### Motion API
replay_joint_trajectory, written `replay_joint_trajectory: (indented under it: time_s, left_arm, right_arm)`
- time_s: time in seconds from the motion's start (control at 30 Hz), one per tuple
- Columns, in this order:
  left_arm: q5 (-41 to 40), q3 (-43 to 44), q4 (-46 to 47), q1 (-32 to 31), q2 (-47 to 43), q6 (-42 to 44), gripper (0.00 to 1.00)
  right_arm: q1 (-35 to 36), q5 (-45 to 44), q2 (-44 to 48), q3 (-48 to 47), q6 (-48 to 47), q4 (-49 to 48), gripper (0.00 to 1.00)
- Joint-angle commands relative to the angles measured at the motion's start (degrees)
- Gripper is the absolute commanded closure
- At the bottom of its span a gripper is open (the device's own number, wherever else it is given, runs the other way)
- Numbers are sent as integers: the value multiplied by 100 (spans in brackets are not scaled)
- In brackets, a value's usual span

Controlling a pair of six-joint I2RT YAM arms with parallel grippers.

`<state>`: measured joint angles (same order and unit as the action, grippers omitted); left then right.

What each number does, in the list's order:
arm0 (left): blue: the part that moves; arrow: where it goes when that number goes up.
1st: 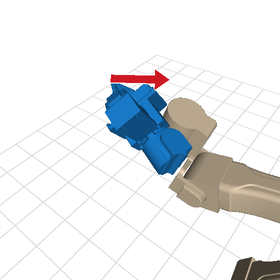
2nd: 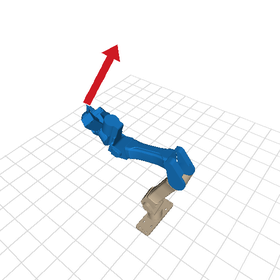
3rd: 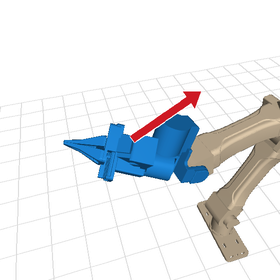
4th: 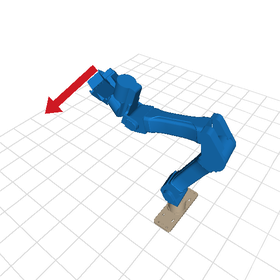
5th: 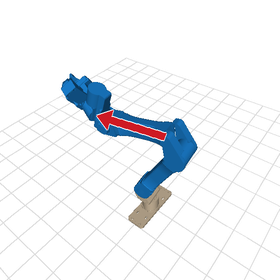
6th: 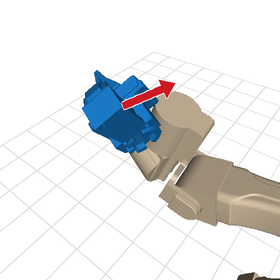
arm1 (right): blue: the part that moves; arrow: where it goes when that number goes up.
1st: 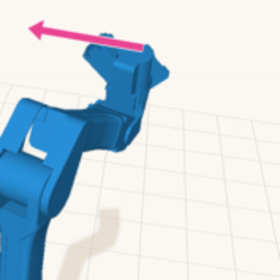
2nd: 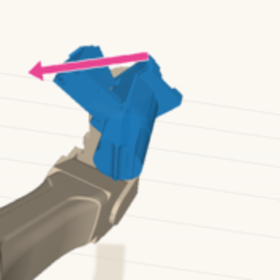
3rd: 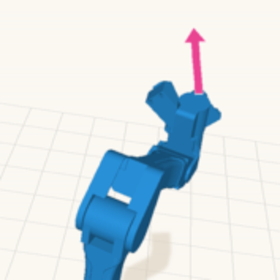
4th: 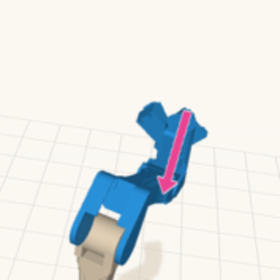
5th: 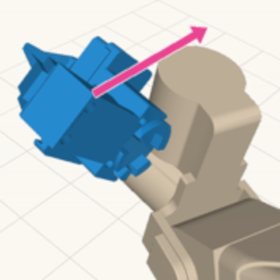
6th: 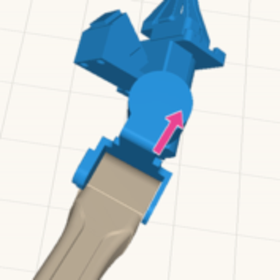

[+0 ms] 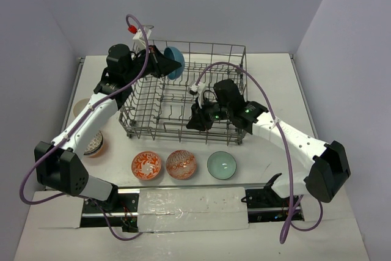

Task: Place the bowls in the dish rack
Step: Move the dish rack to the center of the board.

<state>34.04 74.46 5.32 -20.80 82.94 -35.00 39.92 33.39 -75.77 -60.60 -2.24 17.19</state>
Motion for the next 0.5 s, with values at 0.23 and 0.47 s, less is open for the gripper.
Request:
replay_joint_trajectory:
  time_s: [0.23, 0.47]
  left_arm:
    - [164, 69, 408, 23, -67, -15, 100]
    - [190, 25, 461, 23, -85, -50, 100]
  right_arm:
    - [-55, -210, 62, -471, -690, 610, 100]
    - [-55, 71, 141, -488, -1129, 917, 100]
